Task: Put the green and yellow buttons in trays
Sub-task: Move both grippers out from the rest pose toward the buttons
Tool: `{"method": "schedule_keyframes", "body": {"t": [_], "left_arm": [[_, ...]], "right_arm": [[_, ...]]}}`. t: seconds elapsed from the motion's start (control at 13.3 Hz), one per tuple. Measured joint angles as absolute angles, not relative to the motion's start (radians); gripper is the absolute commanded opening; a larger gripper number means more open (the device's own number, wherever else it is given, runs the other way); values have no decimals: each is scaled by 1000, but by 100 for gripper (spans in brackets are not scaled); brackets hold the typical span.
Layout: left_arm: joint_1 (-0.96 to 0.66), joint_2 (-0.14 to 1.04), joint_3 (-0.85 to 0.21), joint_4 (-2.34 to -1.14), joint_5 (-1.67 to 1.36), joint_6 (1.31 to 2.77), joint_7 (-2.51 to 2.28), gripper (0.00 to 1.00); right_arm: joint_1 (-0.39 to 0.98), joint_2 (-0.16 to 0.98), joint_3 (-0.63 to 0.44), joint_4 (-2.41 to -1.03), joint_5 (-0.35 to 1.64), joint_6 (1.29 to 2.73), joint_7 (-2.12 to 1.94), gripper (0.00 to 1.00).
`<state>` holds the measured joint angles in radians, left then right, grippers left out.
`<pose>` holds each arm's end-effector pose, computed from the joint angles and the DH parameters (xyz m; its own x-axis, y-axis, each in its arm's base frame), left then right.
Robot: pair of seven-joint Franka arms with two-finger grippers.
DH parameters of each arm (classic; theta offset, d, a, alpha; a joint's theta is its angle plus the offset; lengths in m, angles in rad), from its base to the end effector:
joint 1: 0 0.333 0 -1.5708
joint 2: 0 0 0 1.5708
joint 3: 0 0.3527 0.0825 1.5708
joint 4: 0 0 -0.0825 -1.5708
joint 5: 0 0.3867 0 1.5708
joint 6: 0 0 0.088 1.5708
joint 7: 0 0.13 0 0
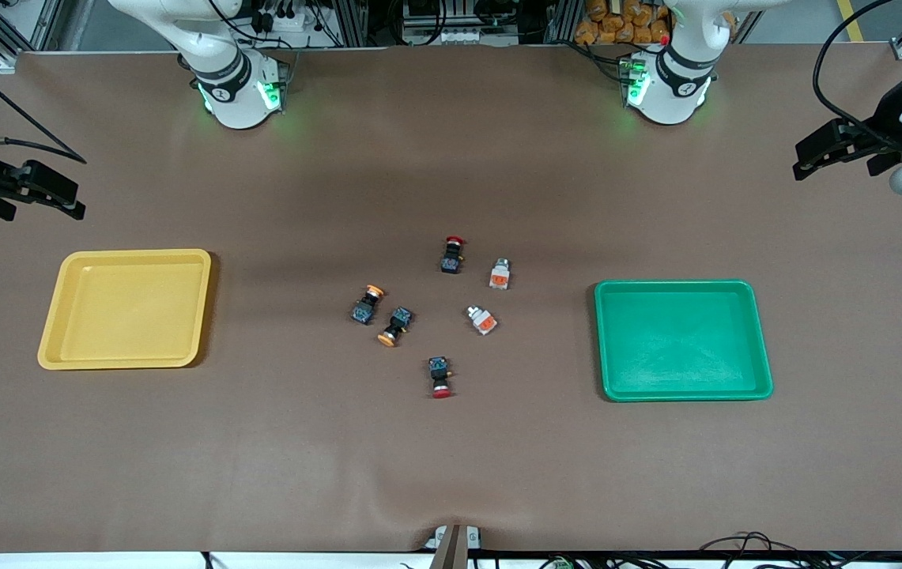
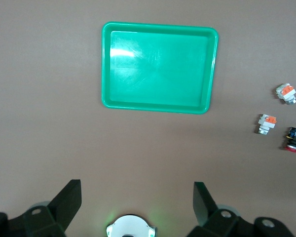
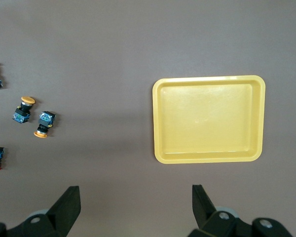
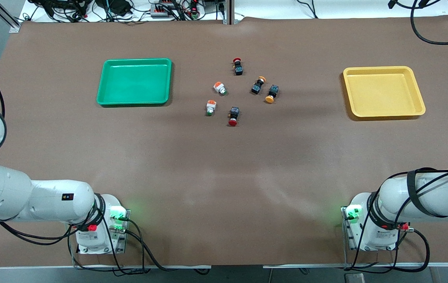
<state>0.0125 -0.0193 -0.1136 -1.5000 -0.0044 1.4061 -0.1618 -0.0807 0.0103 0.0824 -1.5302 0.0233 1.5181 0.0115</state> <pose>0.5286 -0.0550 0.6679 0.9954 0.0604 -0.0740 0.0598 -0.9982 -0.0099 0.5552 0.0038 0.6471 0.9997 -0.0086 -0.0226 -0.0091 -0.9997 -0.0239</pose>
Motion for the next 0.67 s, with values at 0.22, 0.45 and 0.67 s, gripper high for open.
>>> {"method": "schedule_keyframes", "body": {"t": [0.22, 0.45, 0.67], "left_arm": [[14, -17, -112, -1499, -4, 1406, -163, 100], [12, -17, -113, -1495, -4, 1379, -164, 100], [11, -17, -116, -1495, -4, 1367, -164, 100]], "right_arm": [[-81, 13, 83, -1531, 23, 1518, 11, 100], [-81, 31, 84, -1531, 23, 1519, 11, 100], [-81, 52, 85, -1531, 23, 1522, 11, 100]]}}
